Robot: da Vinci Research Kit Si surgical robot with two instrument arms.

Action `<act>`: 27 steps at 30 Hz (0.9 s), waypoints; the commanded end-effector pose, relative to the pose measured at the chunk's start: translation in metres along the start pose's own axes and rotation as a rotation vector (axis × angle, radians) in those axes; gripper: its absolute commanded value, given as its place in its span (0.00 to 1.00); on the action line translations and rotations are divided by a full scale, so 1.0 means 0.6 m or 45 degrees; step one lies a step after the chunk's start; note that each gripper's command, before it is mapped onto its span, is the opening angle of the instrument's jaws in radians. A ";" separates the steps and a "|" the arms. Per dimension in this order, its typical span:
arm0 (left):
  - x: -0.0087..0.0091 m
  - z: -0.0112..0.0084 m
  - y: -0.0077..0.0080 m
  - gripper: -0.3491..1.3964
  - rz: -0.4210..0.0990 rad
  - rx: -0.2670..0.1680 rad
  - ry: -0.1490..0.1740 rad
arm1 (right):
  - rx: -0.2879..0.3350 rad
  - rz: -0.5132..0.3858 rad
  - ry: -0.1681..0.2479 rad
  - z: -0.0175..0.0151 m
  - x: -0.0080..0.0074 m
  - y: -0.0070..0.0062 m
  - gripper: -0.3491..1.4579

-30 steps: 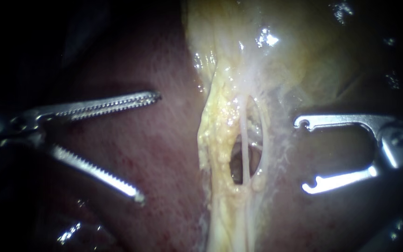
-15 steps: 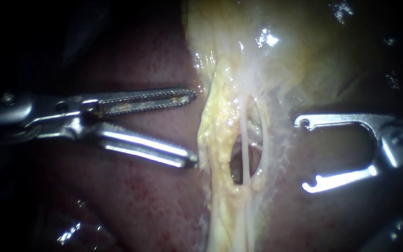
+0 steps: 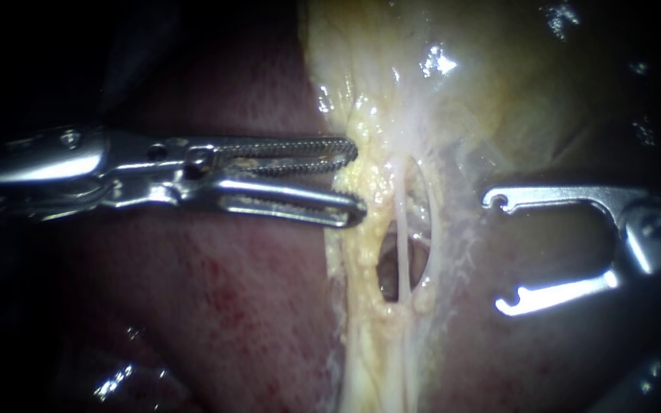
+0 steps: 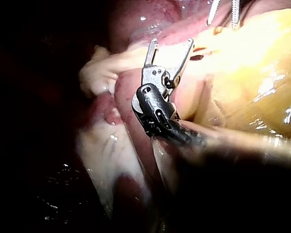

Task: Grabbing gallbladder

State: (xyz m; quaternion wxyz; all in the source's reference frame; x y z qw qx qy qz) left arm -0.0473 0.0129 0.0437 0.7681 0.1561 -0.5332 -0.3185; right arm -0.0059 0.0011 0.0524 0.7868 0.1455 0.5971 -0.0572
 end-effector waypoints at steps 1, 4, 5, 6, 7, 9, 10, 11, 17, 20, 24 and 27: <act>0.0003 0.0000 0.0002 0.37 -0.006 -0.001 0.004 | 0.000 0.000 0.000 0.0000 0.0000 0.0000 0.53; 0.0015 0.0002 0.0007 0.37 -0.010 -0.006 0.011 | 0.000 0.000 0.000 0.0000 0.0000 0.0000 0.53; 0.0018 0.0002 0.0008 0.38 -0.009 -0.007 0.011 | 0.000 0.000 0.000 0.0000 0.0000 0.0000 0.53; 0.0021 0.0001 0.0009 0.38 -0.008 -0.007 0.012 | 0.000 0.000 0.000 0.0000 0.0000 0.0000 0.53; 0.0023 0.0000 0.0009 0.38 -0.007 -0.007 0.012 | 0.000 0.000 0.000 0.0000 0.0000 0.0000 0.53; 0.0024 -0.0009 0.0008 0.39 -0.015 -0.013 0.010 | 0.000 0.007 0.000 0.0000 0.0000 0.0000 0.53; 0.0025 -0.0013 0.0008 0.39 -0.015 -0.020 0.009 | 0.000 0.007 0.000 0.0000 0.0000 0.0000 0.53; 0.0026 -0.0017 0.0007 0.39 -0.023 -0.025 0.008 | 0.000 0.007 0.000 0.0000 0.0000 0.0000 0.53; 0.0031 -0.0029 0.0007 0.40 -0.036 -0.052 0.020 | 0.000 0.007 0.000 0.0000 0.0000 0.0000 0.53; 0.0031 -0.0026 0.0007 0.40 -0.047 -0.066 0.022 | 0.000 0.007 0.000 0.0001 0.0000 0.0000 0.53; 0.0031 -0.0013 0.0005 0.40 -0.057 -0.076 0.024 | 0.000 0.007 0.000 0.0001 0.0000 0.0000 0.53; 0.0032 -0.0004 -0.0004 0.40 -0.064 -0.075 0.028 | 0.000 0.007 0.000 0.0001 0.0000 0.0000 0.53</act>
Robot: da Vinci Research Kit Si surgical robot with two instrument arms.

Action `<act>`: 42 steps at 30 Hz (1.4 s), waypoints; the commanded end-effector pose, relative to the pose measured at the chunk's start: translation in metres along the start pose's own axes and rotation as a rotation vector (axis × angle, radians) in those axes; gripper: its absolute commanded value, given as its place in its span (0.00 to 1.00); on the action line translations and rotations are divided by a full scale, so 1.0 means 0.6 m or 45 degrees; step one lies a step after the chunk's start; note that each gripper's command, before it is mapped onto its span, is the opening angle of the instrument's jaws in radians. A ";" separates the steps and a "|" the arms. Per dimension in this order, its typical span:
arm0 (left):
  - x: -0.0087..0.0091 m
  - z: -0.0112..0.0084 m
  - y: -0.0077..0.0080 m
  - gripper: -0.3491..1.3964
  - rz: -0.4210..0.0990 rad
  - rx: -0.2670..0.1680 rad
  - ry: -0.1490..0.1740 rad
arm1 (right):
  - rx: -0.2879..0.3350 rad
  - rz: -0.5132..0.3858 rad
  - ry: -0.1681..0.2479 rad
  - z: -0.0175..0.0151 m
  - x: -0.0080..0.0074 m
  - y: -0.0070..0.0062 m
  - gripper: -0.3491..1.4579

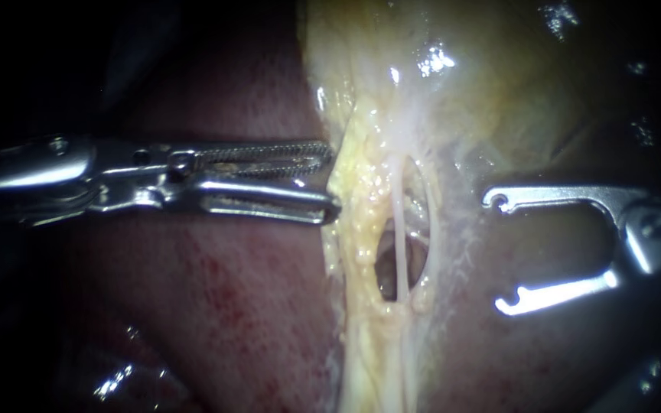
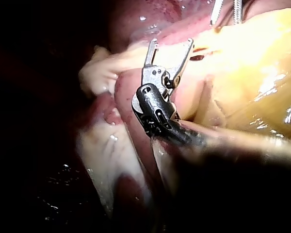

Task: Grabbing gallbladder

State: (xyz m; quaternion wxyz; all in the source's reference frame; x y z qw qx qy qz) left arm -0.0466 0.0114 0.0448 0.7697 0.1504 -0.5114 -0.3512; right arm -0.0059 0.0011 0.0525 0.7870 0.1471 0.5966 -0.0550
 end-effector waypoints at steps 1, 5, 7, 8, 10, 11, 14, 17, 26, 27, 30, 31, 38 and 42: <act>0.0001 0.0004 -0.0004 0.40 -0.008 -0.004 0.000 | 0.000 0.007 0.000 0.0000 0.0000 0.0000 0.53; 0.0003 0.0013 -0.0017 0.36 -0.066 -0.022 0.026 | 0.000 0.007 0.000 0.0000 0.0000 0.0000 0.53; 0.0003 0.0013 -0.0021 0.33 -0.103 -0.028 0.038 | 0.000 0.007 0.000 0.0000 0.0000 -0.0001 0.53; 0.0003 0.0012 -0.0024 0.31 -0.133 -0.033 0.048 | 0.000 0.007 0.000 0.0000 0.0000 -0.0001 0.53; 0.0002 0.0011 -0.0028 0.30 -0.177 -0.078 0.062 | 0.000 0.007 0.000 0.0001 0.0000 -0.0001 0.53; 0.0001 0.0011 -0.0030 0.30 -0.192 -0.100 0.064 | 0.000 0.007 0.000 0.0001 0.0000 -0.0001 0.53; -0.0001 0.0011 -0.0036 0.27 -0.240 -0.146 0.065 | -0.001 0.015 -0.001 0.0001 0.0000 -0.0001 0.53; -0.0001 0.0012 -0.0038 0.22 -0.250 -0.182 0.076 | -0.001 0.015 -0.001 0.0001 0.0000 -0.0001 0.53; 0.0004 0.0012 -0.0039 0.00 -0.272 -0.224 0.097 | -0.001 0.015 -0.001 0.0001 0.0000 0.0000 0.53; 0.0004 0.0012 -0.0039 0.00 -0.273 -0.220 0.098 | -0.001 0.015 -0.001 0.0001 0.0000 0.0000 0.53; 0.0005 0.0011 -0.0040 0.00 -0.273 -0.221 0.098 | -0.001 0.015 -0.001 0.0001 0.0000 0.0000 0.53; 0.0005 0.0011 -0.0040 0.00 -0.273 -0.221 0.098 | -0.001 0.015 -0.001 0.0001 0.0000 0.0000 0.53; 0.0005 0.0009 -0.0043 0.00 -0.274 -0.215 0.100 | -0.001 0.015 -0.001 0.0002 0.0000 0.0000 0.53; 0.0004 0.0008 -0.0047 0.00 -0.275 -0.210 0.105 | -0.001 0.015 -0.001 0.0002 0.0000 -0.0001 0.53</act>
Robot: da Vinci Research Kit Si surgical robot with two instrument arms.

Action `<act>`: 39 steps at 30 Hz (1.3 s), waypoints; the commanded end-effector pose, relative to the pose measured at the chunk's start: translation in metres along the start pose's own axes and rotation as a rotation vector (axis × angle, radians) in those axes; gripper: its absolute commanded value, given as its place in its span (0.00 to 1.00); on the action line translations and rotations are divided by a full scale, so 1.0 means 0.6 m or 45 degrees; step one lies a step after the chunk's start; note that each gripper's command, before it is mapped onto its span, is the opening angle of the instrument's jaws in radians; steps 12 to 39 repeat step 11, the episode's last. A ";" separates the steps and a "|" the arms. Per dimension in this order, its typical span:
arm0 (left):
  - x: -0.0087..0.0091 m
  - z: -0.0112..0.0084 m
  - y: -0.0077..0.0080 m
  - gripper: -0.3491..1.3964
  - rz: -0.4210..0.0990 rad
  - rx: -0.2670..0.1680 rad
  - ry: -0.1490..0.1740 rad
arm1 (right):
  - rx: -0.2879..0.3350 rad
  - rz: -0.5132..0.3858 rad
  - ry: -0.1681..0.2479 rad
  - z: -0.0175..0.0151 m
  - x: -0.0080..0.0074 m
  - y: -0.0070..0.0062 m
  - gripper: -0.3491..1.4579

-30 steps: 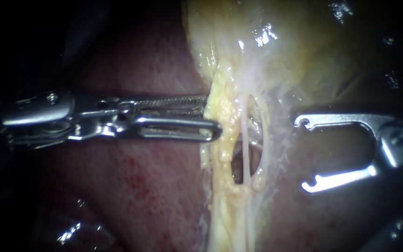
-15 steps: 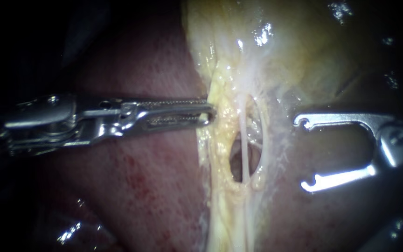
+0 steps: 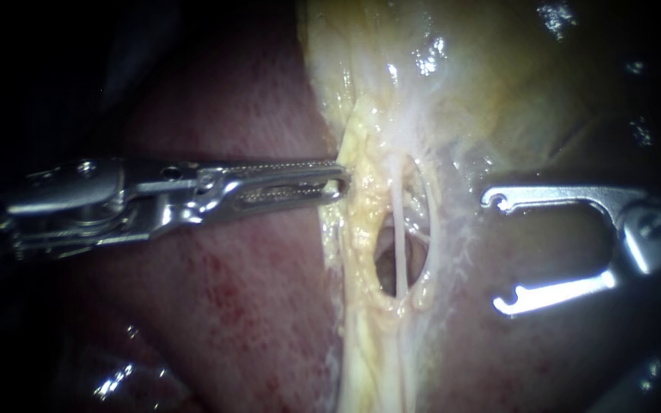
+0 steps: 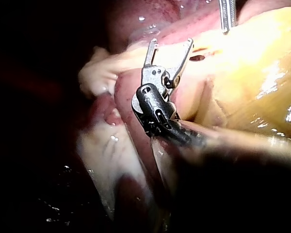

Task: Grabbing gallbladder

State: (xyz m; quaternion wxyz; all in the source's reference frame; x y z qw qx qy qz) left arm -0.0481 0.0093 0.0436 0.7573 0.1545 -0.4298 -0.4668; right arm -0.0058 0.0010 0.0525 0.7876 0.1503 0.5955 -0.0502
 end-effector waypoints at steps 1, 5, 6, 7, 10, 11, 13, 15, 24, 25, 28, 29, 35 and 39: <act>-0.0001 -0.0001 -0.0001 0.00 0.000 0.001 0.001 | 0.000 0.000 0.000 0.0000 0.0000 0.0000 0.53; -0.0001 -0.0003 -0.0004 0.00 0.000 0.008 0.004 | 0.000 0.000 0.000 0.0000 0.0000 0.0000 0.53; 0.0000 -0.0004 -0.0004 0.00 0.000 0.008 0.004 | 0.000 0.000 0.000 0.0000 0.0000 0.0000 0.53; 0.0000 -0.0004 -0.0005 0.00 0.000 0.007 0.007 | 0.000 0.000 0.000 0.0000 0.0000 0.0000 0.53; 0.0000 -0.0005 -0.0004 0.00 0.000 0.007 0.007 | 0.000 0.000 0.000 0.0000 0.0000 0.0000 0.53; 0.0000 -0.0005 -0.0004 0.00 0.000 0.007 0.007 | 0.000 0.000 0.000 0.0000 0.0000 0.0000 0.53; 0.0000 -0.0005 -0.0004 0.00 0.000 0.007 0.007 | 0.000 0.000 0.000 0.0000 0.0000 0.0000 0.53; 0.0000 -0.0005 -0.0004 0.00 0.000 0.007 0.007 | 0.000 0.000 0.000 0.0000 0.0000 0.0000 0.53; 0.0000 -0.0005 -0.0004 0.00 0.000 0.007 0.007 | 0.000 0.000 0.000 0.0000 0.0000 0.0000 0.53; 0.0000 -0.0005 -0.0004 0.00 0.000 0.007 0.007 | 0.000 0.000 0.000 0.0000 0.0000 0.0000 0.53; 0.0000 -0.0005 -0.0004 0.00 0.000 0.007 0.007 | 0.000 0.000 0.000 0.0000 0.0000 0.0000 0.53; 0.0000 -0.0005 -0.0004 0.00 0.000 0.007 0.007 | 0.000 0.000 0.000 0.0000 0.0000 0.0000 0.53; 0.0000 -0.0005 -0.0004 0.00 0.000 0.007 0.007 | 0.000 0.000 0.000 0.0000 0.0000 0.0000 0.53; 0.0000 -0.0005 -0.0004 0.00 0.000 0.007 0.007 | 0.000 0.000 0.000 0.0000 0.0000 0.0000 0.53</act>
